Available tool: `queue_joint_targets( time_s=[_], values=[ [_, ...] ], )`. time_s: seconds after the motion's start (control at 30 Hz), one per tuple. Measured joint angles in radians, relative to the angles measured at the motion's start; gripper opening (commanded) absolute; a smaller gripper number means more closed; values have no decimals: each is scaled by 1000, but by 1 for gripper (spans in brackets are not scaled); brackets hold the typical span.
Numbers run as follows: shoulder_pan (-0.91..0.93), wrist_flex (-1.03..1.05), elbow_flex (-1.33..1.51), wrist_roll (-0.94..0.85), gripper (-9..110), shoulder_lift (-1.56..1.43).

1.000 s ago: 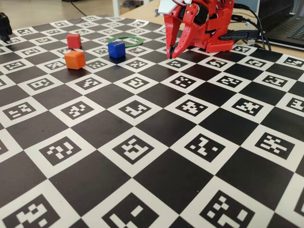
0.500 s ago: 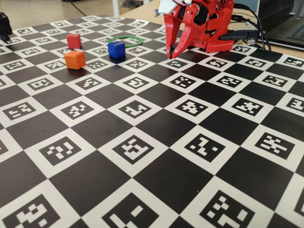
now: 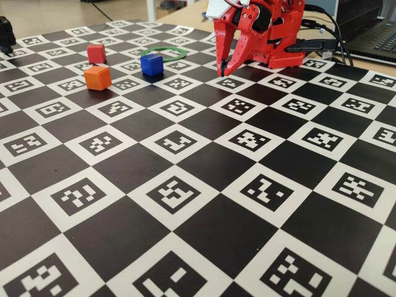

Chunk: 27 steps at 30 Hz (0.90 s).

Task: Grab the red cube then put it in the green circle then put the blue cube on top and finally the orange cube on top

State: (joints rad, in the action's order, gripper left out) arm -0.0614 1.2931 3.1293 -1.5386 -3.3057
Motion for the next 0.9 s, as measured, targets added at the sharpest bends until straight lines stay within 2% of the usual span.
queue_joint_targets(
  time_s=[0.2, 0.4, 0.57, 0.9],
  values=[
    [2, -67, -3, 55, -6, 8],
    [0, -212, -103, 158, -6, 222],
    [15, -281, -330, 284, -6, 434],
    [152, -227, -870, 592, -5, 865]
  ],
)
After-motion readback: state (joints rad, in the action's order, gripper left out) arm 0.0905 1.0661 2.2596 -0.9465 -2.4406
